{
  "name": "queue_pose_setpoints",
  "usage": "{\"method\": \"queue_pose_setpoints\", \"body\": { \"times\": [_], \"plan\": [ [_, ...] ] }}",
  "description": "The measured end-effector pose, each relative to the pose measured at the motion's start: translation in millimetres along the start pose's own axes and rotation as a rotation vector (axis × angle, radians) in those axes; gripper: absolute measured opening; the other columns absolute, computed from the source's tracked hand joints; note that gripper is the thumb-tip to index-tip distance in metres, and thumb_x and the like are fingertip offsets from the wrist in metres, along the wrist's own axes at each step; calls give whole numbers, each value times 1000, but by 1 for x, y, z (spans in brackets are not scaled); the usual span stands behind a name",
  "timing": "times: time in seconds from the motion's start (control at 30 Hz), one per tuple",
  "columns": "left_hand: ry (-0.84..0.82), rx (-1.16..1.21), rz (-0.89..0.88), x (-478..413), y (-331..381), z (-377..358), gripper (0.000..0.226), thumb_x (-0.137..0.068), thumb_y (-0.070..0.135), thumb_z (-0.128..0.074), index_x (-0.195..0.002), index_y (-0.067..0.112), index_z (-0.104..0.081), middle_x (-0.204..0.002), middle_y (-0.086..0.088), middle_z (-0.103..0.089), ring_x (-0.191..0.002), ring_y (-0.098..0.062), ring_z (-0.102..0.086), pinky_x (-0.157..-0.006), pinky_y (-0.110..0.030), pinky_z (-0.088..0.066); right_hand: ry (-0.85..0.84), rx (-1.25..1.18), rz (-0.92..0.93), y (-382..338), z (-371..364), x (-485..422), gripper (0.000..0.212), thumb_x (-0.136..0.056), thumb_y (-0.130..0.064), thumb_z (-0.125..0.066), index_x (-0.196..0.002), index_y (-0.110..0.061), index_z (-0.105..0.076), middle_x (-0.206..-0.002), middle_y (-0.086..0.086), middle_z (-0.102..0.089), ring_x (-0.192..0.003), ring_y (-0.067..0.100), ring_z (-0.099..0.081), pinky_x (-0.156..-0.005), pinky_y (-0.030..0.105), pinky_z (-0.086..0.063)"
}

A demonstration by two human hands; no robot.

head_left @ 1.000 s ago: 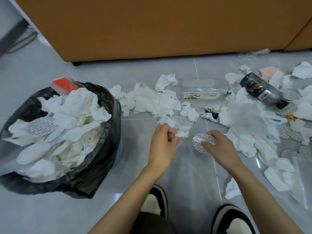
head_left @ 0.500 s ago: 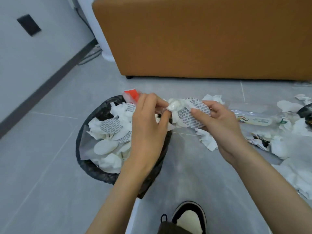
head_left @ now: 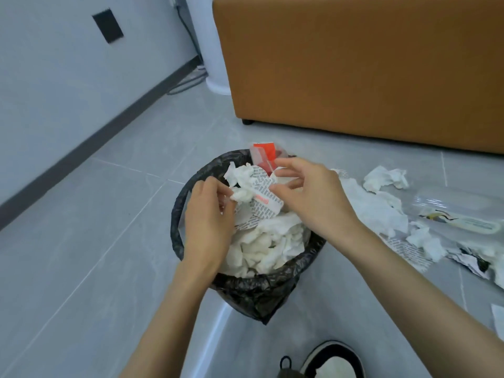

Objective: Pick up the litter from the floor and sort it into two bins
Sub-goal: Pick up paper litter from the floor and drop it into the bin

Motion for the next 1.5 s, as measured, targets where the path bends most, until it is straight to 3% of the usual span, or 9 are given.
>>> {"method": "queue_pose_setpoints", "body": {
  "times": [0.17,0.33,0.7,0.87,0.97,1.03,1.13,1.4,1.5],
  "plan": [
    [25,-210,-76,0,4,5,30,-83,20,-65,-111,24,-58,-111,5,-55,-100,-15,-41,-86,-28,-35,102,167,71,4,3,7,32,-87,-20,-62,-119,-23,-64,-118,-7,-63,-103,17,-58,-93,28,-43],
    [93,-204,-203,7,32,6,44,-80,31,-68,-123,27,-58,-125,10,-52,-96,-9,-22,-87,-30,-33,297,41,14,22,31,10,20,-86,-14,-60,-99,-28,-67,-98,-15,-61,-83,7,-56,-71,20,-41],
    [-77,-81,-364,21,99,-41,34,-89,20,-58,-122,25,-59,-119,9,-58,-110,-17,-41,-91,-24,-25,433,-116,-205,90,78,28,20,-87,-10,-57,-100,-24,-66,-95,-14,-65,-63,-12,-52,-59,1,-39],
    [-195,-61,-476,40,136,-79,36,-85,11,-59,-120,18,-61,-114,1,-63,-104,-23,-50,-90,-33,-40,417,-100,-313,132,92,50,21,-87,-9,-57,-99,-24,-64,-99,-10,-65,-60,-8,-54,-67,17,-48],
    [-252,-53,-531,53,153,-100,35,-86,9,-57,-120,15,-61,-112,-1,-65,-102,-25,-52,-88,-35,-43,412,-38,-370,153,104,66,21,-87,-8,-57,-101,-21,-64,-99,-10,-64,-64,-4,-54,-62,4,-40],
    [-306,-58,-548,60,162,-116,36,-89,10,-54,-124,17,-57,-115,0,-63,-106,-22,-50,-90,-32,-40,412,-13,-403,168,114,77,22,-87,-6,-56,-103,-18,-65,-100,-9,-64,-67,-2,-54,-61,8,-39],
    [-437,-89,-523,72,165,-148,38,-93,13,-50,-130,19,-51,-122,2,-59,-113,-20,-45,-92,-29,-36,396,27,-467,191,127,94,22,-87,-6,-56,-106,-15,-65,-100,-8,-63,-69,7,-56,-71,21,-36],
    [-799,-209,-411,102,135,-240,44,-93,16,-48,-136,17,-41,-130,-5,-50,-121,-25,-43,-97,-38,-41,361,82,-613,244,152,132,27,-87,-6,-55,-112,-13,-63,-112,0,-63,-81,17,-56,-75,21,-34],
    [-858,-218,-359,105,121,-267,50,-94,20,-46,-142,17,-33,-139,-6,-42,-127,-25,-39,-101,-36,-39,327,126,-648,265,160,141,29,-88,-7,-55,-115,-14,-62,-120,3,-59,-96,21,-57,-77,21,-34]
  ]
}}
Point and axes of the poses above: each hand's wrist, its own x-axis away from the middle knuckle, its own z-axis out of the back of the hand, y = z × x, the point moved 7 cm from there along -x, towards the middle knuckle
